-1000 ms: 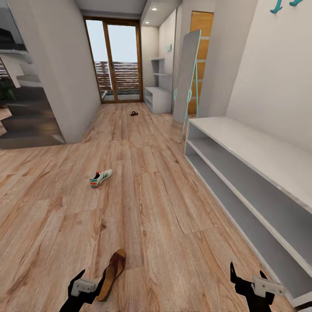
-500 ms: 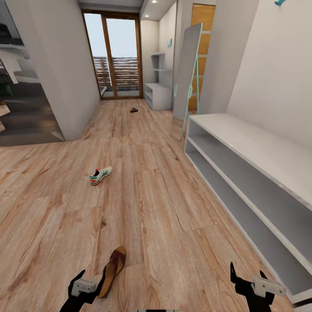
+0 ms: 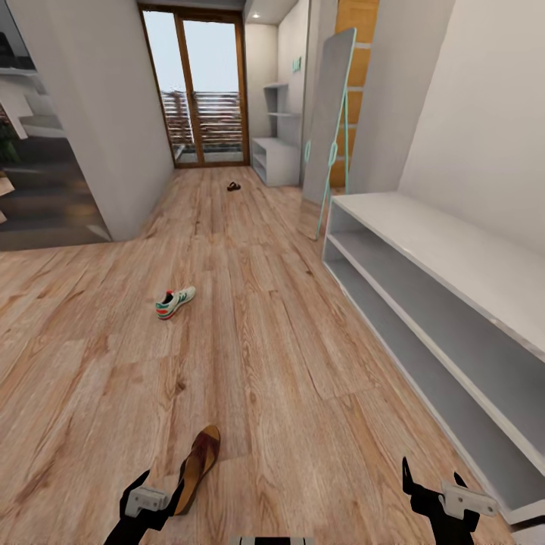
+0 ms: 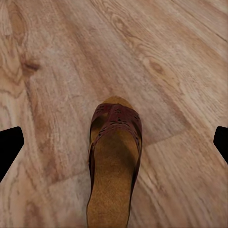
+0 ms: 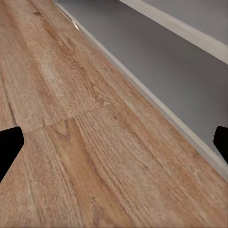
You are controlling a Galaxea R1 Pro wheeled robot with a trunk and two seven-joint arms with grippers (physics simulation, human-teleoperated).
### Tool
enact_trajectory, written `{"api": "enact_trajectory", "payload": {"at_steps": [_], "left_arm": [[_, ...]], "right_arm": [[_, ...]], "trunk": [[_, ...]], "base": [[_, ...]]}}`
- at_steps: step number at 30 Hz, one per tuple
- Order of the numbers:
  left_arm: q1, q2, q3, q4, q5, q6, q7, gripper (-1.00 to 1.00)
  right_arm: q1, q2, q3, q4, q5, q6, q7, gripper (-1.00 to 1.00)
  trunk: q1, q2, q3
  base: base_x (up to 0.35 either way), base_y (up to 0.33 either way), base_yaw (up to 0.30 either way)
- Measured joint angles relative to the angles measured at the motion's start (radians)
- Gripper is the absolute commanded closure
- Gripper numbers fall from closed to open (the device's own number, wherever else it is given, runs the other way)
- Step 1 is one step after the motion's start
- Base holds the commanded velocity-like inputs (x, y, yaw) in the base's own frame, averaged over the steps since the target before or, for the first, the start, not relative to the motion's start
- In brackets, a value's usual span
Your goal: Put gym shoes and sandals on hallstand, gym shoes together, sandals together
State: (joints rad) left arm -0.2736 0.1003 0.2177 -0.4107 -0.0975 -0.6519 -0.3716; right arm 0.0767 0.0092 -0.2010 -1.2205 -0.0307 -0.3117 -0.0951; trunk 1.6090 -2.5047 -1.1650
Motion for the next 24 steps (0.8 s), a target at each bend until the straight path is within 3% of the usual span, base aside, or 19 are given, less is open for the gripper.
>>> {"api": "enact_trajectory", "payload": {"at_steps": [24], "left_arm": [[-0.089,-0.008,-0.010,-0.007,-0.002,0.004,-0.011,-1.00]], "right_arm": [[0.004,0.000,0.000,-0.008,0.000,-0.001,0.001,-1.00]], "trunk": [[0.000,0.000,-0.008]], "base": [[0.000,0.000,0.000]]}}
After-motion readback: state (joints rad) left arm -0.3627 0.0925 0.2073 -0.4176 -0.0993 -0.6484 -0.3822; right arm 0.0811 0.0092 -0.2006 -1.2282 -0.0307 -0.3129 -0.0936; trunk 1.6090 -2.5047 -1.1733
